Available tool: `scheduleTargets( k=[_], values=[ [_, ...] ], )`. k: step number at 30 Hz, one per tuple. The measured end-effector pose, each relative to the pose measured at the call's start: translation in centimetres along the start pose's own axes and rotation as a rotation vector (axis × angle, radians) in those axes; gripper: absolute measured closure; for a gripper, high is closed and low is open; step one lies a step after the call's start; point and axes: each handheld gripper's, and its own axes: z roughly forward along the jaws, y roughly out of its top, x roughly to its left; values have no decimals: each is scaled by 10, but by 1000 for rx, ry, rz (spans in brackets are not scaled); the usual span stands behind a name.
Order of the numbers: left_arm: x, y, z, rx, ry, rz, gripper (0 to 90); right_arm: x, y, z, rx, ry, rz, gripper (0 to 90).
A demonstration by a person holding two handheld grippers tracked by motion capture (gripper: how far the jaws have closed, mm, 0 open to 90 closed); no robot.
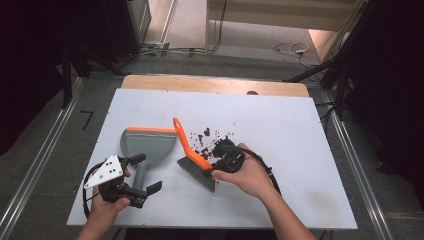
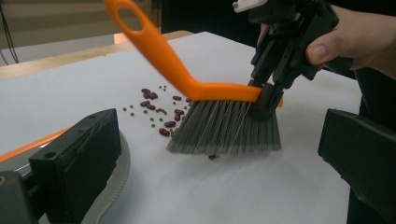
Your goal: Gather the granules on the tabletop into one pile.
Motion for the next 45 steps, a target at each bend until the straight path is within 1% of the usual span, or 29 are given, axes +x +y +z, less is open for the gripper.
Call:
scheduleTargets(
  k=[1,3,4,7,8,11,14,16,19,22,24,26,28,30,32,35,37,38,42,43,44,45],
  values=[
    [0,0,0,1,-1,0,0,-1,1,4,8,10,-4,682],
    [0,0,0,1,0,0,0,-4,4,11,19,36,24,682],
    [0,0,0,1,-1,0,0,-7,5,14,21,44,23,683],
    [0,0,-1,1,-1,1,0,-15,6,16,15,42,62,682],
    [0,0,-1,1,-1,2,0,-19,6,16,19,38,59,682],
    [1,-1,-1,0,0,1,0,-29,4,13,20,36,88,682],
    [1,0,-2,-2,4,-3,0,-41,1,7,2,18,133,682],
    [2,0,-3,-4,5,-2,0,-50,-1,3,-6,15,159,682],
    [2,0,-3,-4,6,-3,0,-62,-6,-4,-17,-1,191,682],
    [2,0,-3,-3,6,-3,0,-72,-10,-10,-33,-17,210,682],
    [2,0,-2,-3,7,-3,0,-77,-12,-14,-42,-22,236,682],
    [2,0,-2,-1,6,-3,0,-81,-14,-16,-44,-20,251,682],
    [2,0,-2,0,6,-2,0,-80,-15,-20,-51,-17,261,682],
    [3,0,-2,-1,7,-2,0,-76,-13,-23,-63,-23,257,682],
    [3,0,-1,-1,6,-3,0,-72,-9,-25,-87,-11,261,682],
    [2,0,-1,-4,1,-2,0,-68,2,-22,-139,6,310,682],
    [2,0,-1,-3,0,-3,0,-65,10,-17,-171,24,340,682],
    [2,0,-1,-3,0,-1,0,-63,15,-14,-181,20,348,682],
    [3,0,-2,-4,3,-1,0,-57,30,0,-202,16,396,682],
    [3,-1,-3,-4,2,-2,0,-56,33,3,-202,21,413,682],
    [3,-1,-3,-4,3,-3,0,-57,36,7,-200,25,415,682],
    [4,-1,-3,-4,3,-4,0,-57,38,11,-199,39,429,682]
  ],
)
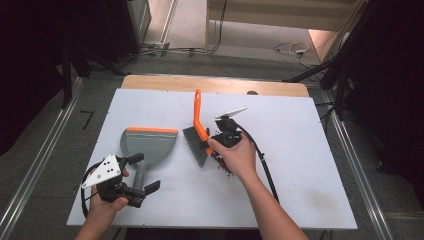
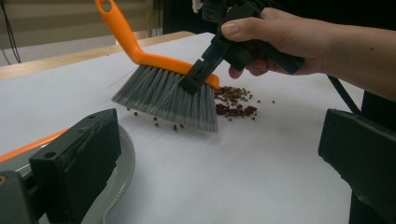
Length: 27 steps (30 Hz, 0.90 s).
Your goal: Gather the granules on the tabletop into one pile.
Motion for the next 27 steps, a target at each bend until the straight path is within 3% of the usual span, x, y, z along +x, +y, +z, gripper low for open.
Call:
scheduleTargets(
  k=[5,9,15,27],
  values=[
    [0,0,-1,1,2,2,0,0,5,18,31,-10,37,683],
    [0,0,0,2,-1,3,0,-7,8,20,30,-30,71,682],
    [0,0,1,9,0,4,0,-22,4,6,8,-70,95,683],
    [0,0,1,12,5,5,0,-59,-17,-28,-32,-104,175,682]
  ],
)
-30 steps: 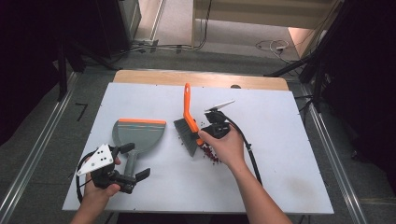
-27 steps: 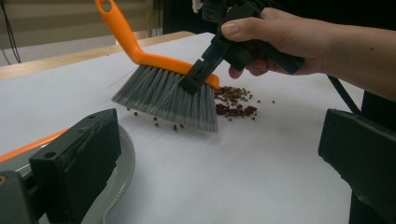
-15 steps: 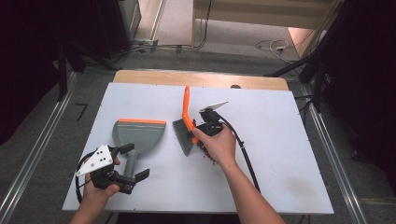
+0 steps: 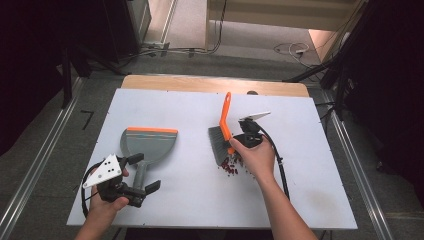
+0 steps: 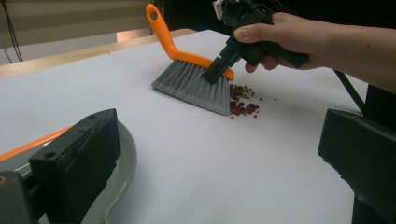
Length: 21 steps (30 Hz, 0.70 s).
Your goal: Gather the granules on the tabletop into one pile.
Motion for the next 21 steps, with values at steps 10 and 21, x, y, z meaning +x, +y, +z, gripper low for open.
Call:
scheduleTargets(
  k=[10,21],
  values=[
    [1,0,0,1,0,-2,0,-3,-3,-20,-43,25,-64,682],
    [1,-1,1,1,5,-4,0,7,-21,-66,88,-18,-572,682]
  ],
)
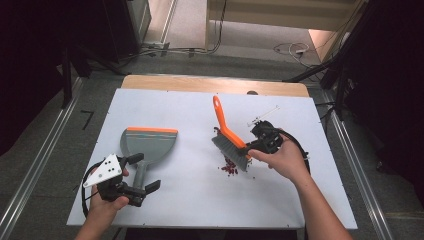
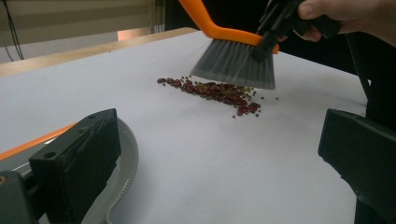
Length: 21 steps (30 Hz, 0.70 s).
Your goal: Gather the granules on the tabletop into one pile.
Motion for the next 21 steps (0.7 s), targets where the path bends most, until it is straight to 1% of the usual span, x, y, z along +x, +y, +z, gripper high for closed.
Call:
scheduleTargets(
  k=[3,4,7,8,10,11,12,13,14,15,18,20,21],
  values=[
    [-1,0,1,4,-1,1,0,2,-12,-4,39,43,-108,682],
    [-1,0,2,4,-2,0,0,2,-16,-5,55,47,-141,681],
    [-2,0,3,12,-1,2,0,1,-25,-8,122,61,-210,682],
    [-2,0,3,11,-1,1,0,0,-29,-9,136,69,-247,682],
    [-2,0,4,11,0,-2,0,-1,-35,-10,152,69,-339,681],
    [-2,0,4,11,-1,-3,0,-1,-38,-10,166,67,-363,682],
    [-1,-1,5,12,0,-1,0,-2,-40,-9,179,68,-381,682],
    [-1,-1,5,12,0,-2,0,-3,-40,-7,185,83,-392,681],
    [-1,-1,5,13,1,-5,0,-2,-40,-6,196,95,-388,681],
    [-1,-1,5,15,2,-6,0,-3,-39,-3,191,112,-400,681],
    [-1,-1,5,14,2,-8,0,1,-35,4,218,146,-419,681],
    [-1,-1,5,14,1,-7,0,0,-30,12,228,168,-451,681],
    [-1,-1,5,14,0,-6,0,0,-28,14,248,157,-442,682]
  ],
)
